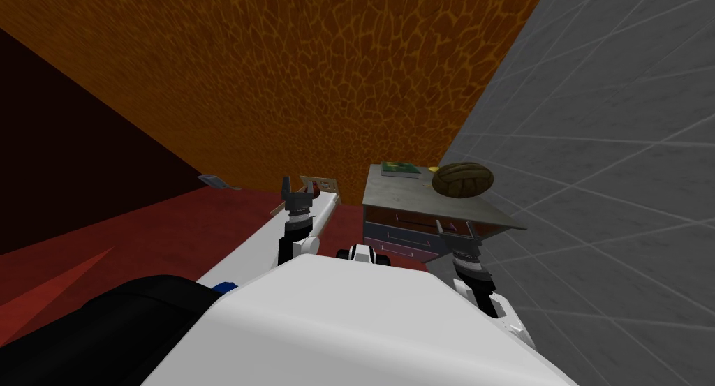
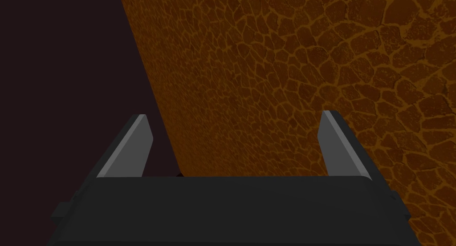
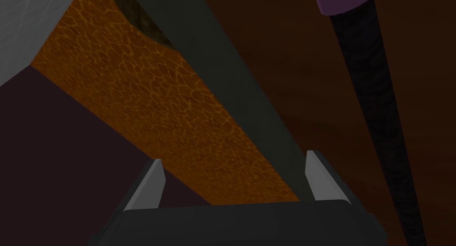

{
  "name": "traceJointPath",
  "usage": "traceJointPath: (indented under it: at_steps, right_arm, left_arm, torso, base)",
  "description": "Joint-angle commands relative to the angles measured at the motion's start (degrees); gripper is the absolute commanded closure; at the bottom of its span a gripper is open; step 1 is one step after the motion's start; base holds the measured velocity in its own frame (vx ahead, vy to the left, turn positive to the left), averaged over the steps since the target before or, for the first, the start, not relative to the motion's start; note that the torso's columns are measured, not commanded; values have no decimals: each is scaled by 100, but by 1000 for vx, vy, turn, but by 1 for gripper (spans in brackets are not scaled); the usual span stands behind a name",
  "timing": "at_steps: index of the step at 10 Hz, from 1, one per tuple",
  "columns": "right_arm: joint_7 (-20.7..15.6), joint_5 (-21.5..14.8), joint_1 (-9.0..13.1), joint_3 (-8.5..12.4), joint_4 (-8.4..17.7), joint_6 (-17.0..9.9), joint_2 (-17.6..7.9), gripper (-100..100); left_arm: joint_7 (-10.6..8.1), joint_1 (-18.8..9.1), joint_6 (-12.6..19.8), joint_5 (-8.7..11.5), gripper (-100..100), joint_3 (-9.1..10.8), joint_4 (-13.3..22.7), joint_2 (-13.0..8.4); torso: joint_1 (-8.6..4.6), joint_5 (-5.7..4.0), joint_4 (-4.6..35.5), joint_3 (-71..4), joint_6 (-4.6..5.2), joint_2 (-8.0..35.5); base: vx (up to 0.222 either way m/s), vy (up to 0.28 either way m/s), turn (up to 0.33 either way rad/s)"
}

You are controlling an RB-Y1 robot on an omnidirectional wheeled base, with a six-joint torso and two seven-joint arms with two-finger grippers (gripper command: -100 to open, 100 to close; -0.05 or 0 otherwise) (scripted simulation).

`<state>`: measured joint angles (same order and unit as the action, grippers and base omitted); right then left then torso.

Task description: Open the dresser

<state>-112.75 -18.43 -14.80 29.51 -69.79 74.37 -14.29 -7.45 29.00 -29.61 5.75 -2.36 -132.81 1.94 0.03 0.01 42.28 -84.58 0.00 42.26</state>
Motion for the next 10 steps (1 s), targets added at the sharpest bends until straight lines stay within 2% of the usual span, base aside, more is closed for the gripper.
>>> traceJointPath:
  at_steps: [1,3,4,6,7,8,9,10]
  right_arm:
    - [-415,-101,96,116,319,199,26,-100]
    - [-627,-101,96,116,324,199,26,-100]
    - [-848,-187,180,211,593,355,63,-100]
    - [-1032,-187,180,211,593,355,63,-100]
    - [-1272,-270,263,301,853,504,109,-100]
    - [-1418,-270,263,301,853,504,109,-100]
    - [-1581,-348,344,386,1053,646,164,-100]
    - [-1744,-348,344,386,1101,646,164,-100]
  left_arm:
    - [0,0,0,0,0,0,0,0]
    - [0,0,0,0,0,0,0,0]
    - [0,0,0,0,0,0,0,0]
    - [0,0,0,0,0,0,0,0]
    - [0,0,0,0,0,0,0,0]
    - [0,0,0,0,0,0,0,0]
    - [0,0,0,0,0,0,0,0]
    - [0,0,0,0,0,0,0,0]
  torso:
    - [-4,0,1,2,0,5]
    - [-1,0,1,1,0,2]
    - [-6,-1,1,3,0,5]
    - [-11,-19,-15,-5,-11,-16]
    - [-16,-22,-17,-7,-14,-20]
    - [-17,-37,-30,-9,-15,-32]
    - [-20,-42,-35,-13,-19,-39]
    - [-18,-53,-44,-15,-26,-49]
  base:
    - [23,32,10]
    - [23,27,1]
    - [28,27,4]
    - [16,21,-5]
    - [19,23,12]
    - [20,24,-4]
    - [28,32,1]
    - [19,27,-11]
